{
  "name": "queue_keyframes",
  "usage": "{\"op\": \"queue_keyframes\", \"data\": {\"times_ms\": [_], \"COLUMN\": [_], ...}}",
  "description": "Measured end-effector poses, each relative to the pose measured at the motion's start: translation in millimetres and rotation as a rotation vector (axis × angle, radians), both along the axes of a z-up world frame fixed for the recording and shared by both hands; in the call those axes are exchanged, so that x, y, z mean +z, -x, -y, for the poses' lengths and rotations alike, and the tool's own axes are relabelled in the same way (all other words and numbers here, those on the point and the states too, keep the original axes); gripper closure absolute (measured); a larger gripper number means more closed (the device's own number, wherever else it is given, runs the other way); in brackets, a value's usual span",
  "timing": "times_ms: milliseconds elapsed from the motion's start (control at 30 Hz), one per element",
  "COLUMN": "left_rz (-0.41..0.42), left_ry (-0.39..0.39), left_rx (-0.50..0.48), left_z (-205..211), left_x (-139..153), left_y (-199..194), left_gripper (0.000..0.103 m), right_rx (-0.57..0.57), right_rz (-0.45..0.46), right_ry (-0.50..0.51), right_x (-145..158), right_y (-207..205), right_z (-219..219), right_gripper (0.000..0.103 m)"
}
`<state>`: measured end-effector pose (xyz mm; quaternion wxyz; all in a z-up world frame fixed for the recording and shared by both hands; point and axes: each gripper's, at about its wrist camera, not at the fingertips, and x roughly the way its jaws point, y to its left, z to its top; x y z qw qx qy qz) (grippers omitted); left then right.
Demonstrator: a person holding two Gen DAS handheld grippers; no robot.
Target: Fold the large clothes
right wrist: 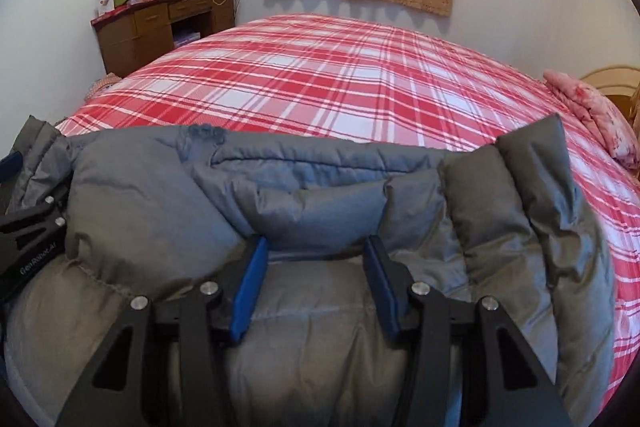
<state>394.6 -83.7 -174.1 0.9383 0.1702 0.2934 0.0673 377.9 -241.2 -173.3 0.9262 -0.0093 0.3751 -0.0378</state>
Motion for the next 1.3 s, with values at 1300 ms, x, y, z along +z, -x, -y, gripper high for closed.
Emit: {"op": "queue_keyframes", "data": {"times_ms": [1300], "left_rz": [-0.132], "left_ry": [0.010], "left_rx": [0.005], "left_z": [0], "left_x": [-23], "left_y": [-21], "left_gripper": [0.012], "right_rx": [-0.021], "right_rz": [-0.078], "right_ry": [0.021], "right_x": [-18], "right_y": [-19], "right_z": [-4], "right_gripper": [0.048]}}
